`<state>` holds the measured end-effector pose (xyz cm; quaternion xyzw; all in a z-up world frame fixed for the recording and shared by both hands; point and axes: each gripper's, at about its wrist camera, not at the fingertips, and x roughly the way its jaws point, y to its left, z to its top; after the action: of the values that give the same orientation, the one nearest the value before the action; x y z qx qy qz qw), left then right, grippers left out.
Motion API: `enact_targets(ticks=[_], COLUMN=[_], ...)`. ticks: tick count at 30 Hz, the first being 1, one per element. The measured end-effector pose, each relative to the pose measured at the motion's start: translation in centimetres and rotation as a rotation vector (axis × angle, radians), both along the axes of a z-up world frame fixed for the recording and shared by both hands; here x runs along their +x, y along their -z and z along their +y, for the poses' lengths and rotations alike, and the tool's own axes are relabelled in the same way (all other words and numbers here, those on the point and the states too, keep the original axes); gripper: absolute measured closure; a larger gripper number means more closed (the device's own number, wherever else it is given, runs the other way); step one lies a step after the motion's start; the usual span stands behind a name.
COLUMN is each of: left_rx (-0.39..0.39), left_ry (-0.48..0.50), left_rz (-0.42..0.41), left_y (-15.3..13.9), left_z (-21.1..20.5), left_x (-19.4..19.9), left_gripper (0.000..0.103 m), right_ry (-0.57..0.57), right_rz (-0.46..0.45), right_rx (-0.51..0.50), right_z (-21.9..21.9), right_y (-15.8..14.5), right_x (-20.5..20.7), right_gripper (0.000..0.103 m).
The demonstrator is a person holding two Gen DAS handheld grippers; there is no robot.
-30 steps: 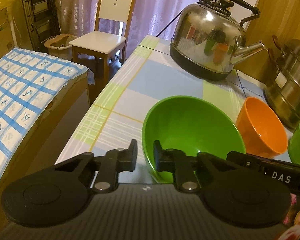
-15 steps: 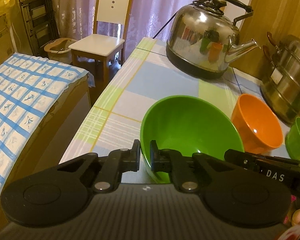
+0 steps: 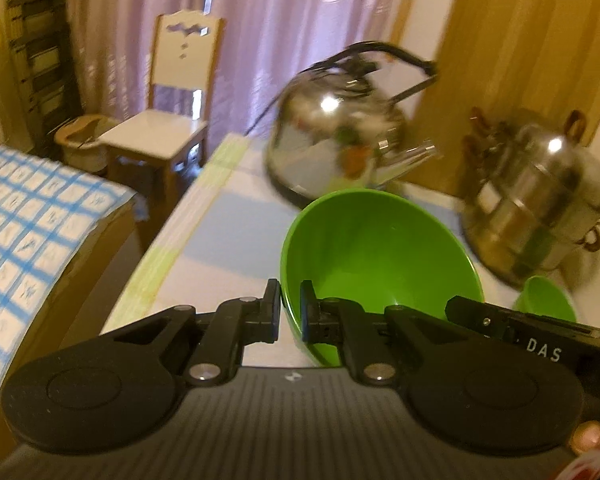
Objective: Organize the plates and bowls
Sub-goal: 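Lift the green bowl with both grippers and lower it into the orange bowl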
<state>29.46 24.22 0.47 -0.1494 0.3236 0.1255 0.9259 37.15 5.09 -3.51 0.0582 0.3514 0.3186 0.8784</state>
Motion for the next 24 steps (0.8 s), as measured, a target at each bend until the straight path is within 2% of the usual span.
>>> enact_targets(ticks=[4, 12, 24], left_rx=[-0.003, -0.019, 0.008], left_ry=[0.062, 0.142, 0.163], left_rz=[-0.016, 0.016, 0.082], left_y=[-0.7, 1.4, 5.3], left_z=[-2.4, -5.9, -7.5], left_x=[3.1, 8.2, 11.0], left_gripper=[0.095, 0.095, 0.095], right_ry=[0.063, 0.167, 0.193], right_rz=[-0.008, 0.001, 0.052], right_rx=[0.011, -0.017, -0.072], right_z=[-2.7, -6.7, -8.5], right_y=[-0.6, 0.5, 4.2], right_x=[1.7, 5.0, 8.0], right_gripper=[0.089, 0.089, 0.089])
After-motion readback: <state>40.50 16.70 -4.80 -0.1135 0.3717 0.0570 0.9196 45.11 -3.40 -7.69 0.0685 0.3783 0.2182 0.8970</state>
